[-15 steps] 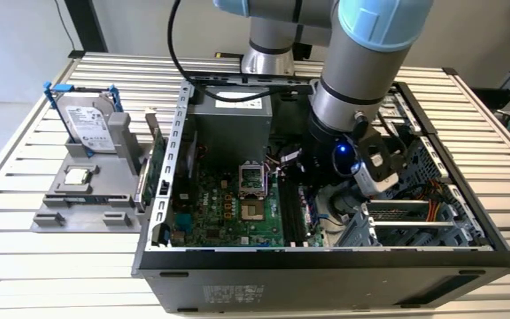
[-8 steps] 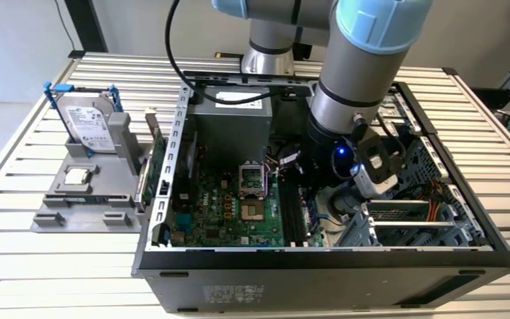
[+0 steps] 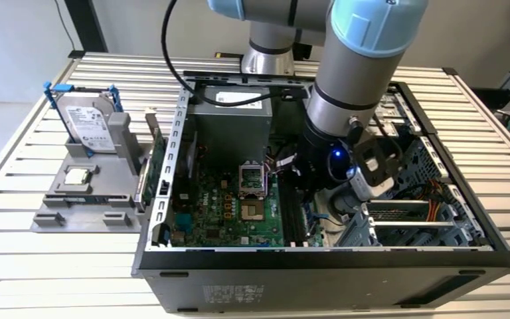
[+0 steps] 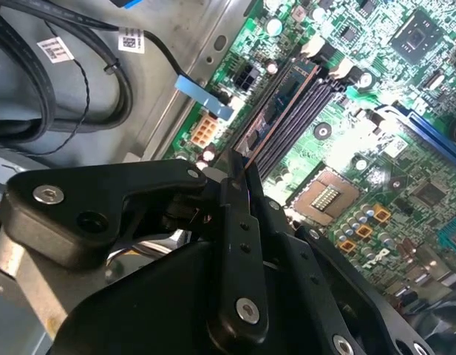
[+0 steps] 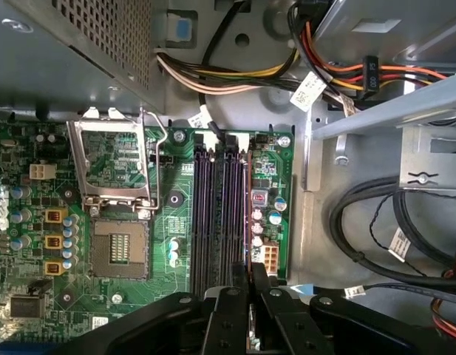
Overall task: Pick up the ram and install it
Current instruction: 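Insert the ram into the slot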
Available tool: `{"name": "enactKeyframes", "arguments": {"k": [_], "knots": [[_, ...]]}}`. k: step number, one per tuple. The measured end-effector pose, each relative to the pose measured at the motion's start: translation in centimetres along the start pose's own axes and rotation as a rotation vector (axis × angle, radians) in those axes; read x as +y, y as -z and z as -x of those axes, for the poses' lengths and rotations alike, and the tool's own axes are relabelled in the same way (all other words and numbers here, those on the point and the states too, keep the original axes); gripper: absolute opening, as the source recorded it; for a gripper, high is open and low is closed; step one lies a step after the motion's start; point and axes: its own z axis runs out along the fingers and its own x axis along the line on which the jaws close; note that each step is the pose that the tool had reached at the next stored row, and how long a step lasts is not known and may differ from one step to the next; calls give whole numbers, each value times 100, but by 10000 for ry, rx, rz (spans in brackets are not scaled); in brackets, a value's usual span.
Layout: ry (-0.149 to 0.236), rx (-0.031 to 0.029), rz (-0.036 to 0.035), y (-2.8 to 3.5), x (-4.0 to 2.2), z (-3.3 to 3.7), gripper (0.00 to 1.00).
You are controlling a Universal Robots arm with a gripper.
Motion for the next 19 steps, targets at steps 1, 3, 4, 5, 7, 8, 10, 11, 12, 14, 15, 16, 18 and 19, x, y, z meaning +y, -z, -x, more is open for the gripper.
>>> {"name": "enactKeyframes", "arguments": {"k": [1, 3, 4, 5, 7, 8, 10, 11, 12, 14, 15, 16, 18, 19], "knots": [[1, 0, 1, -6, -2, -1, 0], [0, 0, -6, -28, -4, -4, 0], [0, 0, -13, -42, -4, -4, 0], [1, 1, -19, -59, -4, -4, 0], [0, 1, -32, -90, -4, -4, 0], [-1, 1, -36, -102, -4, -4, 0], [-1, 2, -43, -106, -5, -4, 0], [0, 2, -43, -107, -4, -4, 0], [0, 1, -41, -111, -2, -4, 0], [-8, 1, -43, -120, 3, -4, 0], [-32, 0, -46, -124, 4, -4, 0], [-72, 2, -52, -125, 3, -4, 0], [-181, 2, -57, -125, 3, -4, 0], [-216, 2, -56, -126, 4, -4, 0]]}}
